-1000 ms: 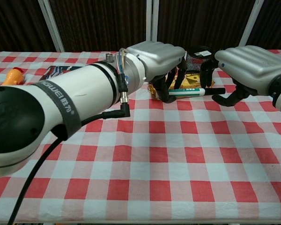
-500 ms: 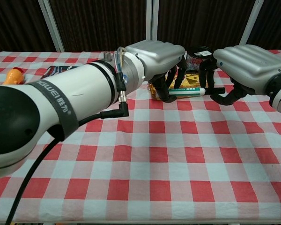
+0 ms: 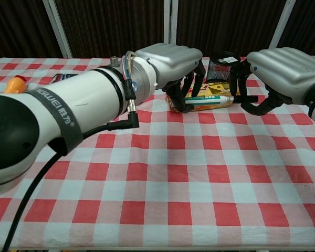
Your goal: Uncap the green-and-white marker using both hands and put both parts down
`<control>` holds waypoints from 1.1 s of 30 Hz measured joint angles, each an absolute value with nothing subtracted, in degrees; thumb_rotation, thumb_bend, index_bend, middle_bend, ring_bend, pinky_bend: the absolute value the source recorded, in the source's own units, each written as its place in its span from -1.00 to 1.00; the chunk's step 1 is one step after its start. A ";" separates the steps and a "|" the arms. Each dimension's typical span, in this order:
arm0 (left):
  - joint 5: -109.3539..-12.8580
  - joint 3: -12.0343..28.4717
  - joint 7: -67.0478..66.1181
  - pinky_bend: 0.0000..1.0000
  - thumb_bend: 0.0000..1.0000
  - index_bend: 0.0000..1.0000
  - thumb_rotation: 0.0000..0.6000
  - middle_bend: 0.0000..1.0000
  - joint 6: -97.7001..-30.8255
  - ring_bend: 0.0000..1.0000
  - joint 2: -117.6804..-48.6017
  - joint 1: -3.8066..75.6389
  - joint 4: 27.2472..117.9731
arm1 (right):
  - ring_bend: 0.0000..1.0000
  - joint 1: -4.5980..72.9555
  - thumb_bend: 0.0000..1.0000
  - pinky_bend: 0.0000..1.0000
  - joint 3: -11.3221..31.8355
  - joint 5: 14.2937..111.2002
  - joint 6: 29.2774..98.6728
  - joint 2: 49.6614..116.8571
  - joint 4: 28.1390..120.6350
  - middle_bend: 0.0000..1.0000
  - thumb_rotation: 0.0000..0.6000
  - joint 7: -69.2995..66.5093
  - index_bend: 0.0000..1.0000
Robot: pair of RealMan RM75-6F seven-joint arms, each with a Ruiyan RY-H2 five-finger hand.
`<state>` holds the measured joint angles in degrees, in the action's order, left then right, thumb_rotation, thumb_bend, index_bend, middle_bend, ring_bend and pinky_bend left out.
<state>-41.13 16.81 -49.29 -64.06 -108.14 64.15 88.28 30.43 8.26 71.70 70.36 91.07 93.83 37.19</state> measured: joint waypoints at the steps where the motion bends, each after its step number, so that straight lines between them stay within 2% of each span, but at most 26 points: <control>1: -41.22 16.66 -49.12 0.48 -0.25 0.14 1.00 0.22 -64.04 0.57 -107.95 64.00 88.30 | -0.43 30.34 -0.44 -0.58 8.16 71.81 70.44 90.97 93.74 0.24 1.00 37.02 0.45; 8: -43.02 14.32 -46.38 0.48 -0.25 0.14 1.00 0.22 -63.27 0.57 -106.29 62.04 88.06 | -0.43 29.16 -0.44 -0.58 7.18 72.14 70.78 90.10 92.00 0.23 1.00 34.39 0.47; 18: -51.15 9.82 -37.40 0.48 -0.25 0.14 1.00 0.22 -60.10 0.58 -104.82 58.25 84.30 | -0.43 27.40 -0.44 -0.58 5.94 71.01 69.67 89.68 86.75 0.21 1.00 30.15 0.46; 22: -52.47 9.42 -36.21 0.48 -0.25 0.14 1.00 0.22 -59.69 0.57 -104.92 57.35 83.28 | -0.43 27.39 -0.44 -0.58 5.77 70.43 68.61 90.75 84.15 0.20 1.00 29.76 0.45; 30: -52.89 9.53 -36.44 0.48 -0.25 0.14 1.00 0.22 -59.45 0.57 -105.19 56.45 82.61 | -0.49 28.42 -0.48 -0.58 5.82 68.66 64.86 93.35 80.39 0.09 1.00 29.46 0.31; 33: -52.84 9.71 -36.61 0.48 -0.25 0.14 1.00 0.22 -59.40 0.57 -105.25 56.22 82.50 | -0.58 28.74 -0.57 -0.64 5.79 68.44 64.26 93.79 79.99 -0.01 1.00 29.90 0.18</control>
